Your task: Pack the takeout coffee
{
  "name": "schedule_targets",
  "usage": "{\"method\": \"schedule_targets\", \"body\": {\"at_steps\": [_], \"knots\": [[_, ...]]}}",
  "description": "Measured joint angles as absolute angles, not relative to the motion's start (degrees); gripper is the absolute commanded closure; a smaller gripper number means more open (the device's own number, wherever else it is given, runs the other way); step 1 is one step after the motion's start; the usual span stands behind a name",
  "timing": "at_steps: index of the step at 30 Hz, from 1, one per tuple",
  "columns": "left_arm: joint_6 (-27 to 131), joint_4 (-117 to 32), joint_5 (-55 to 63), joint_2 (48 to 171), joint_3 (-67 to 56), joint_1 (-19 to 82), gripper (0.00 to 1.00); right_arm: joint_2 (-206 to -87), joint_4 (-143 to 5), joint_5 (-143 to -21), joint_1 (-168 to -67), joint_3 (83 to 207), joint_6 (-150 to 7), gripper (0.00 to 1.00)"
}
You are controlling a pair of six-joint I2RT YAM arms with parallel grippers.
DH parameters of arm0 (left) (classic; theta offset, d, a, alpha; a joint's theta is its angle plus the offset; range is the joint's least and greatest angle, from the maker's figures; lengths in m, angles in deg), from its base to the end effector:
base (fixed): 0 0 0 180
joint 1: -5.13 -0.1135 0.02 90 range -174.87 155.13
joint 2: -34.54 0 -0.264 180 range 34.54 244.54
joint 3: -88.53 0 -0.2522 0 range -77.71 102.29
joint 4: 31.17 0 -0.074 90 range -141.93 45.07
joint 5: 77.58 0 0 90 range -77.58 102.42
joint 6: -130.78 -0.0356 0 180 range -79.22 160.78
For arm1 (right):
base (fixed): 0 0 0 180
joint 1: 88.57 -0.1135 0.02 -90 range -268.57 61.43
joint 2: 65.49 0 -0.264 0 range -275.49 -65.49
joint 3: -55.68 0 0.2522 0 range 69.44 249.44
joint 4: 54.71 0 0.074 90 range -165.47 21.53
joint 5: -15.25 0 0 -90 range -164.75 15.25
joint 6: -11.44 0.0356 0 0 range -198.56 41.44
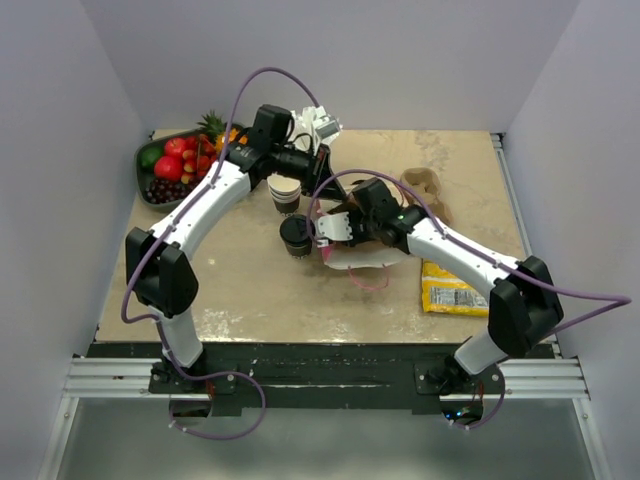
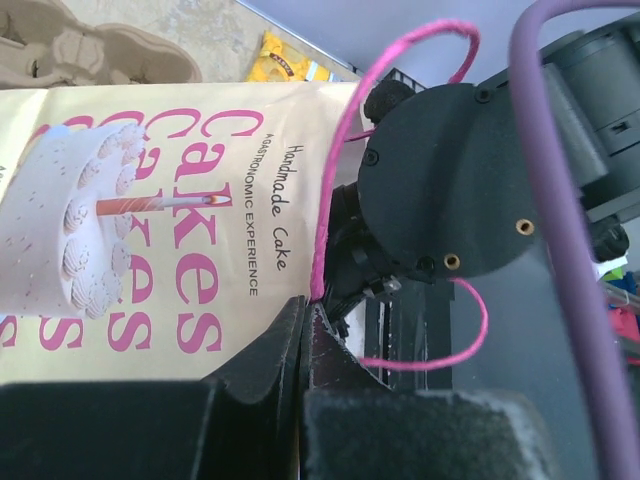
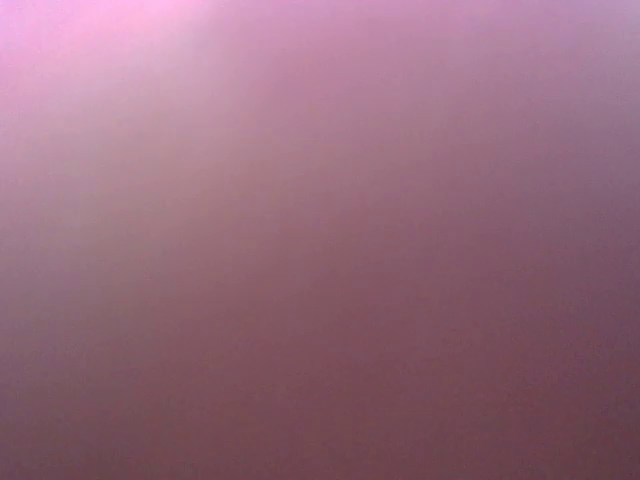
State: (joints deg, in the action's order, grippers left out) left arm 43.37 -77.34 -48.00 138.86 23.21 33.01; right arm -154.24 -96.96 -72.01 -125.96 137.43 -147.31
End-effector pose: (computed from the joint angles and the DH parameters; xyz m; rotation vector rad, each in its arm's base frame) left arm 0.3459 -0.2180 0.3611 1.0608 1.8955 -1.4494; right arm 0.2681 0.2027 0.2637 -1.9472 1.4908 -0.3026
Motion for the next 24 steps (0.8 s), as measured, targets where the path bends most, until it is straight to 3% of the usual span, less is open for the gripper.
{"method": "schedule_targets", "body": {"at_steps": [16,24], "knots": [[46.14,-74.63,-50.47,139.67,22.97,30.59,1.0,-142.02,-88.91,-76.01,-124.78,129.21,-144.64,1.0],[46.14,-74.58,-50.52,139.67,22.89,30.52,1.0,-147.24,-89.81,-74.35,-124.78,130.67,-143.55,1.0]]}}
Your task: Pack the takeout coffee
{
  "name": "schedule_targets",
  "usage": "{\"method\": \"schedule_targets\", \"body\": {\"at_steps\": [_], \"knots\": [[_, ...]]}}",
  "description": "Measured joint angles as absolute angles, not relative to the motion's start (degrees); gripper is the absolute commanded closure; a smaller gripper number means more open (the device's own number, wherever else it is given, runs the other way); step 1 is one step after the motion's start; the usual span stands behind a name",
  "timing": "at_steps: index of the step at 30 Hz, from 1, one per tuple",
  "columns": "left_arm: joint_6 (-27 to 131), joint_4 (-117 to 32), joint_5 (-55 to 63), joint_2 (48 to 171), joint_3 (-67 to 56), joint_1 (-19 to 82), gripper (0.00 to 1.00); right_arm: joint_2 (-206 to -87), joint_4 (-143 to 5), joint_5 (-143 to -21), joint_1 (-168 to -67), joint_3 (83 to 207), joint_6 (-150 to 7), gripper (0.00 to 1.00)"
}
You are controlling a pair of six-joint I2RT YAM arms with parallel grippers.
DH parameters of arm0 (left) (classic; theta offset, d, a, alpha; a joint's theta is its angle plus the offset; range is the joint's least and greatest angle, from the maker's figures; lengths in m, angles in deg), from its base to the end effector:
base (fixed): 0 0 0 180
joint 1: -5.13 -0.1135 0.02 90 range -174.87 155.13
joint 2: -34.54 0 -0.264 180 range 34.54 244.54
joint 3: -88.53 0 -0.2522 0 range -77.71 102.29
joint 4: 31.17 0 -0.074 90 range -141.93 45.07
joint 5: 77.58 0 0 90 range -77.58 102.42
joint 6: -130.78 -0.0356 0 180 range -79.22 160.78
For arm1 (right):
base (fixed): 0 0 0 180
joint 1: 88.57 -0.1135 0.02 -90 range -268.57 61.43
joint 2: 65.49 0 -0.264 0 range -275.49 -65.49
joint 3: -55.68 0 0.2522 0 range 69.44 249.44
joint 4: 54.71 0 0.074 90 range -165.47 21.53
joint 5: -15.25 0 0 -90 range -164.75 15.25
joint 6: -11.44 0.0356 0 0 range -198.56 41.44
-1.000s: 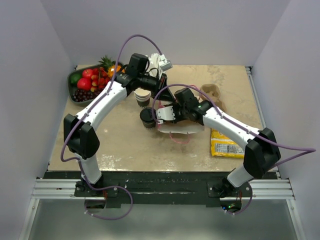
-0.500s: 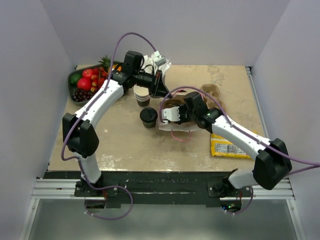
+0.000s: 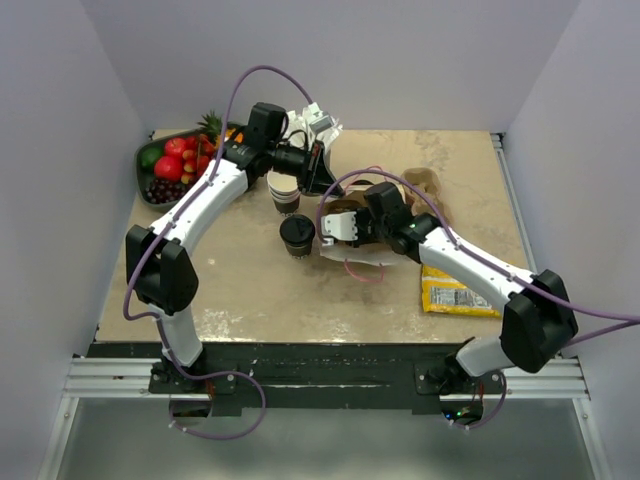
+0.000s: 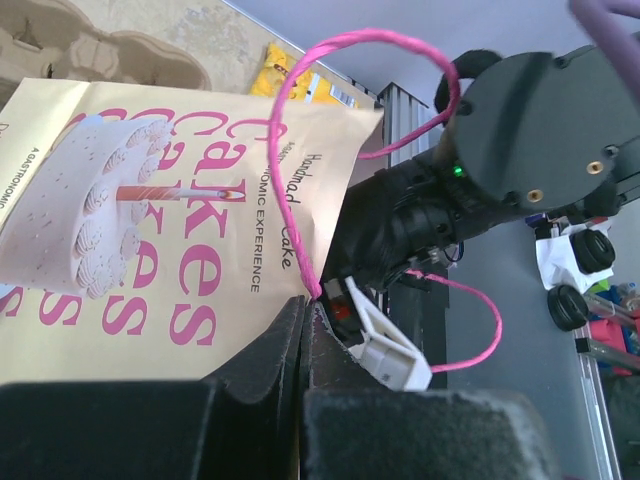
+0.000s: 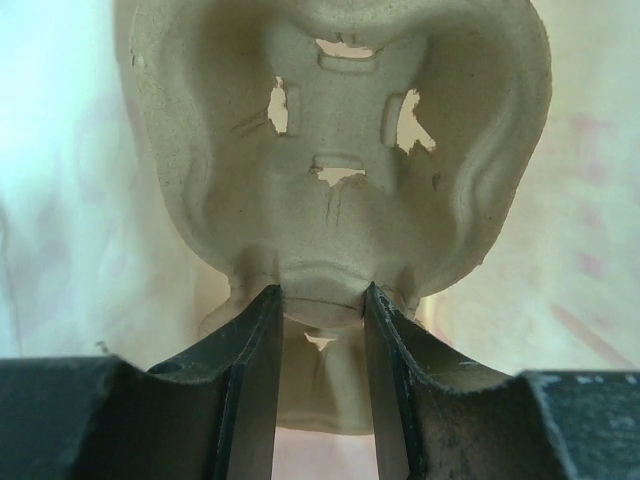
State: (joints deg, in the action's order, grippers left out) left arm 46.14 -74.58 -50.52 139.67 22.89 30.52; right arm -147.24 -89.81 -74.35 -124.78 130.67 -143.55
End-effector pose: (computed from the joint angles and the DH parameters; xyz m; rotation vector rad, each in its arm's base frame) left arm 0.3590 -0.2055 0.3581 1.0055 1.8928 -1.4896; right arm 0.2537 0.1854 0.2719 -1.7873 1.4728 -0.2649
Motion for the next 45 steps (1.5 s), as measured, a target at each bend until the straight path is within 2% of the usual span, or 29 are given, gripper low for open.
{"method": "schedule_targets", "body": {"at_steps": [22,35,45], "knots": [[48.53,-72.9,-50.82,139.69,22.25,30.32,1.0,-156.29,-90.64,-67.15,-124.82,135.22,-143.11,1.0],[49.29,-72.38,-51.28,139.69,21.01,30.28,1.0,-159.22,-89.42,-67.02,-124.82,136.79,-146.87,1.0],[52.96,-70.58,-50.78,139.69,20.33,30.06,1.0,-159.16,-83.1,-66.45,-124.78,133.93,-149.56,1.0]]}}
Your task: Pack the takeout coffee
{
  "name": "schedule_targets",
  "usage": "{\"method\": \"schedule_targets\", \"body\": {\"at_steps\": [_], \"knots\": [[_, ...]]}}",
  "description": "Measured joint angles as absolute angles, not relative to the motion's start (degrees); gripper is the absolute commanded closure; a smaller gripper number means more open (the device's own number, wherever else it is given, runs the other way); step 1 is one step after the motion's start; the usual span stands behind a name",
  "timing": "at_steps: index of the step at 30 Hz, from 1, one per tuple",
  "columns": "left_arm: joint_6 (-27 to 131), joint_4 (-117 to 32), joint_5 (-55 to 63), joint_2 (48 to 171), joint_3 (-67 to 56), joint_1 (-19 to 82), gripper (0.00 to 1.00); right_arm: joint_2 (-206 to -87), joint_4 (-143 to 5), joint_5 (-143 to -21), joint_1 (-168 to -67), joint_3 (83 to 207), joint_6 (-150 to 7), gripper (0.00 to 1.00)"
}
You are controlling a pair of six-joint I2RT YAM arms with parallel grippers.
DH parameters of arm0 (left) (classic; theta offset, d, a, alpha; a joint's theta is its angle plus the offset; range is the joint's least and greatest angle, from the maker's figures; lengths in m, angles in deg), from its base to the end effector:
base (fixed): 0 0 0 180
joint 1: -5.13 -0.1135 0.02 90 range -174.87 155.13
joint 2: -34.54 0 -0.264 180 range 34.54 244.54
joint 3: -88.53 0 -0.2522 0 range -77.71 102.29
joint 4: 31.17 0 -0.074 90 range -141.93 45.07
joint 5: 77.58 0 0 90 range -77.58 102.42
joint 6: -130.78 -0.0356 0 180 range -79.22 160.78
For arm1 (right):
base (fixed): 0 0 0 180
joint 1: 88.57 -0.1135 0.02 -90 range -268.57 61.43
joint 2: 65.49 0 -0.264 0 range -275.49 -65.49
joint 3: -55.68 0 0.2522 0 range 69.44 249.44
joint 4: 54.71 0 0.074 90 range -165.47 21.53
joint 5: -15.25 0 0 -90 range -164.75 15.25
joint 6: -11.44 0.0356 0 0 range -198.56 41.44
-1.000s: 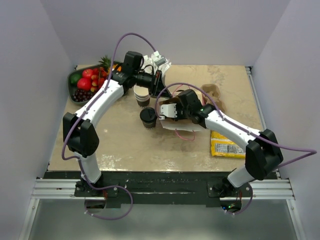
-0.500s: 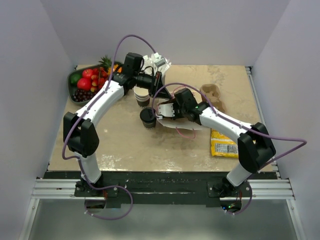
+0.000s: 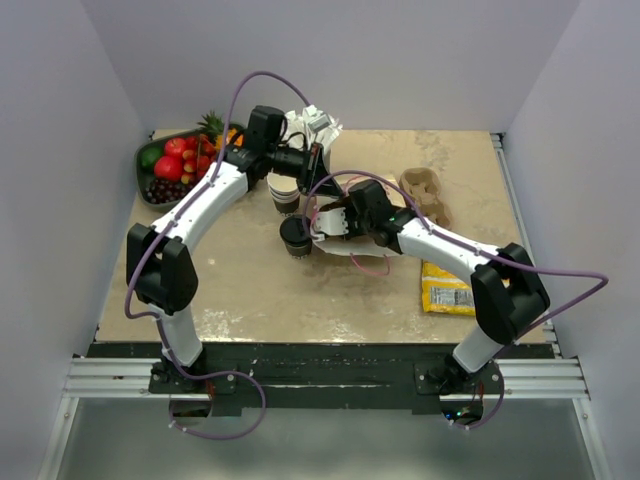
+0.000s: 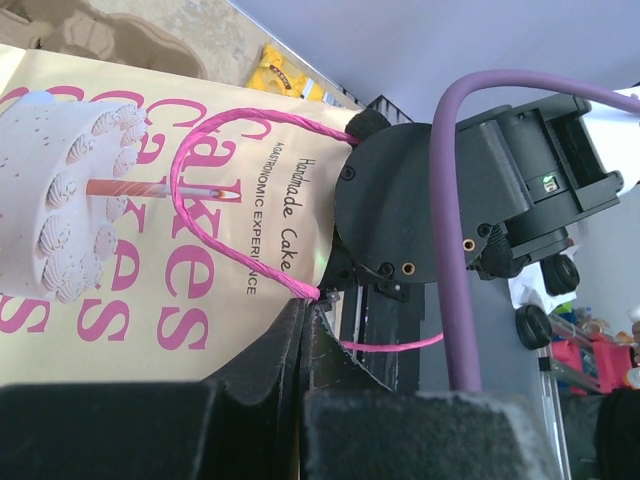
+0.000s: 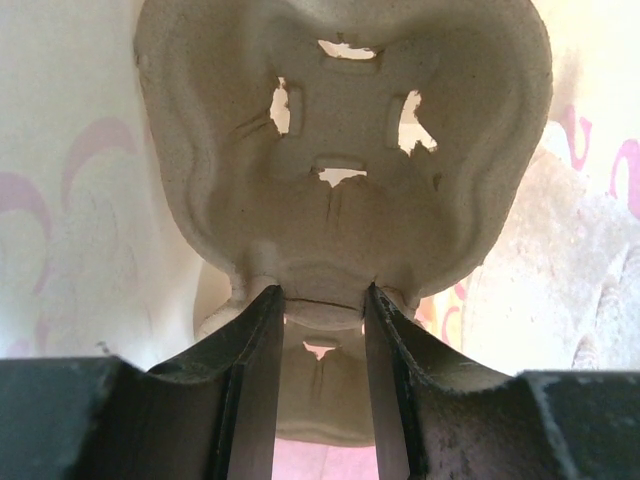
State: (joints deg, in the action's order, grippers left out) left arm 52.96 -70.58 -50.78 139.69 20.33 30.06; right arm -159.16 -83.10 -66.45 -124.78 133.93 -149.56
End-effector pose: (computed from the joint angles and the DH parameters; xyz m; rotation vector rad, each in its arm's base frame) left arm 0.3631 -0.2038 0.3488 0.9097 1.9569 -1.5484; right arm 0.2926 0.2078 0.2343 -1.8662 1.4668 -0.4667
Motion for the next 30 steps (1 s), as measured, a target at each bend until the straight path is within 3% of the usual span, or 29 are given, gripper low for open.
{"method": "schedule_targets", "body": {"at_steps": [11,28,30], "knots": [[61.84,-63.48,-53.9,141.2,19.78,28.36,1.0,-155.77,-75.97,-64.97,-124.78,128.7,-151.66,1.0],[64.22,-61.77,-55.15,142.05,18.01,28.14,1.0,-159.88,-76.28,-65.73,-124.76,130.72,-156.95,1.0],[64.2,-61.75,-55.13,142.05,18.01,28.14,1.0,-160.45,-76.83,-65.91,-124.76,131.61,-157.06,0.93]]}}
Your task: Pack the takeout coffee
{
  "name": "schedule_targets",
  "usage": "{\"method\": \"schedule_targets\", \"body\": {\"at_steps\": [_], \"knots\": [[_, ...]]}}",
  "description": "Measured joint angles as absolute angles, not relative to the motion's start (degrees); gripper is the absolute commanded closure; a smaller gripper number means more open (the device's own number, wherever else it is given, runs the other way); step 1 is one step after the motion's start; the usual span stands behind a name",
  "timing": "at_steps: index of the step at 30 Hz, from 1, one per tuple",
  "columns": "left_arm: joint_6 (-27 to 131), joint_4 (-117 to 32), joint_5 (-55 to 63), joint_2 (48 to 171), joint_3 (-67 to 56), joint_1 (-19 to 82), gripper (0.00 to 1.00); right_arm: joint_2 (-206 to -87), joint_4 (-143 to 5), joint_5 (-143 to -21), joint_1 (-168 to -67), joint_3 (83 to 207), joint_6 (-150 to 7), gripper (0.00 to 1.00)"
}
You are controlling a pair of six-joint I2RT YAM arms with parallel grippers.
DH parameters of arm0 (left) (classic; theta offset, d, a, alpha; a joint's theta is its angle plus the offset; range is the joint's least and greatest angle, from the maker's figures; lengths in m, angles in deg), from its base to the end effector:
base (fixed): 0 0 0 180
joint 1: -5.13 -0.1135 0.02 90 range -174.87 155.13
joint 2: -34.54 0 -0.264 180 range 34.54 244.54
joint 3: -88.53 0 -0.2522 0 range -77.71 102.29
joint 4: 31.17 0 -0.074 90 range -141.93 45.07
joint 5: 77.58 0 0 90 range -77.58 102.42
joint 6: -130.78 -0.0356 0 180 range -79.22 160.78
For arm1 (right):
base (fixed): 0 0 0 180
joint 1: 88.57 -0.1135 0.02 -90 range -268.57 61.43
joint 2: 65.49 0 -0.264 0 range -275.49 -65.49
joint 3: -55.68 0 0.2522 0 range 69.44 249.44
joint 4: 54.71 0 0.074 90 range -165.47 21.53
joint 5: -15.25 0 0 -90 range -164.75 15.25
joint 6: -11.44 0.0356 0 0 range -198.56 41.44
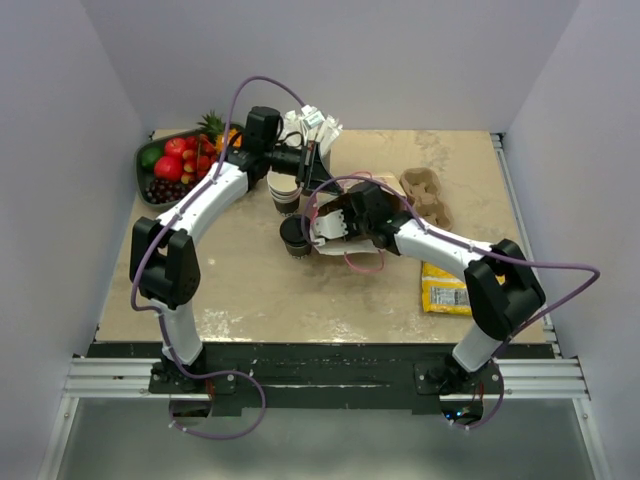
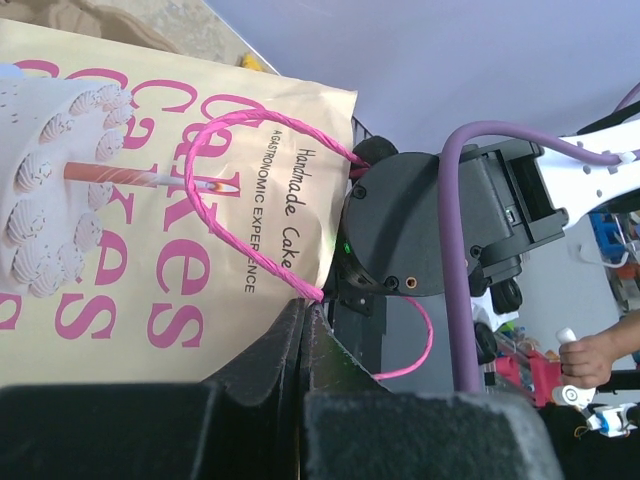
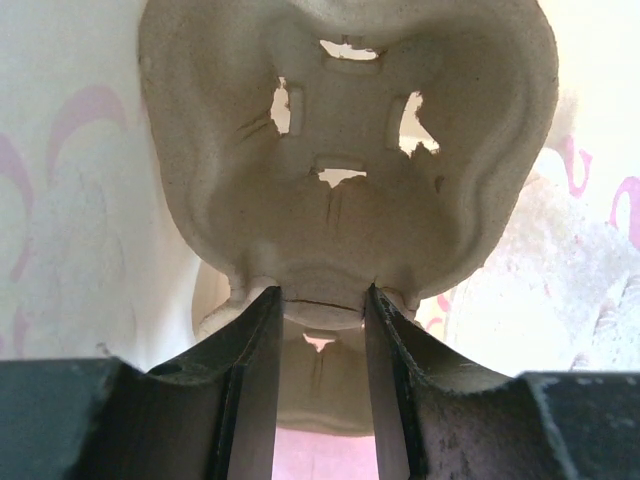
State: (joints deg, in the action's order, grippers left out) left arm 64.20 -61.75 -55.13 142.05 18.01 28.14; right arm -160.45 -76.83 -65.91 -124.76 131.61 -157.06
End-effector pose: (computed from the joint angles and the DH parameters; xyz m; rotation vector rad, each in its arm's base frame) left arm 0.3814 -0.1977 0.3320 0.7855 1.9992 -1.6943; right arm 0.2966 0.2102 0.2224 -1.9267 1.3324 -0.5525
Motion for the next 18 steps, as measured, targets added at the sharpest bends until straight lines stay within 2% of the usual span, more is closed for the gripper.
{"method": "schedule_targets", "body": {"at_steps": [7,12,13,16,18], "knots": [[64.13,-61.8,-54.62,142.46,17.99,28.03,1.0,-163.81,-77.42,-65.6,-124.78,135.0,-155.7,0.86],[64.13,-61.95,-54.58,142.57,17.99,28.07,1.0,-163.72,-77.39,-65.41,-124.78,134.98,-155.22,0.7],[64.11,-61.93,-54.54,142.62,18.01,28.07,1.0,-163.66,-77.42,-65.38,-124.78,134.98,-154.98,0.63],[64.11,-62.15,-54.49,142.73,18.06,28.01,1.0,-162.94,-77.68,-65.36,-124.78,134.89,-154.15,0.54],[64.05,-62.23,-54.49,142.86,18.14,28.03,1.0,-161.69,-78.23,-65.3,-124.78,134.67,-153.08,0.52]]}}
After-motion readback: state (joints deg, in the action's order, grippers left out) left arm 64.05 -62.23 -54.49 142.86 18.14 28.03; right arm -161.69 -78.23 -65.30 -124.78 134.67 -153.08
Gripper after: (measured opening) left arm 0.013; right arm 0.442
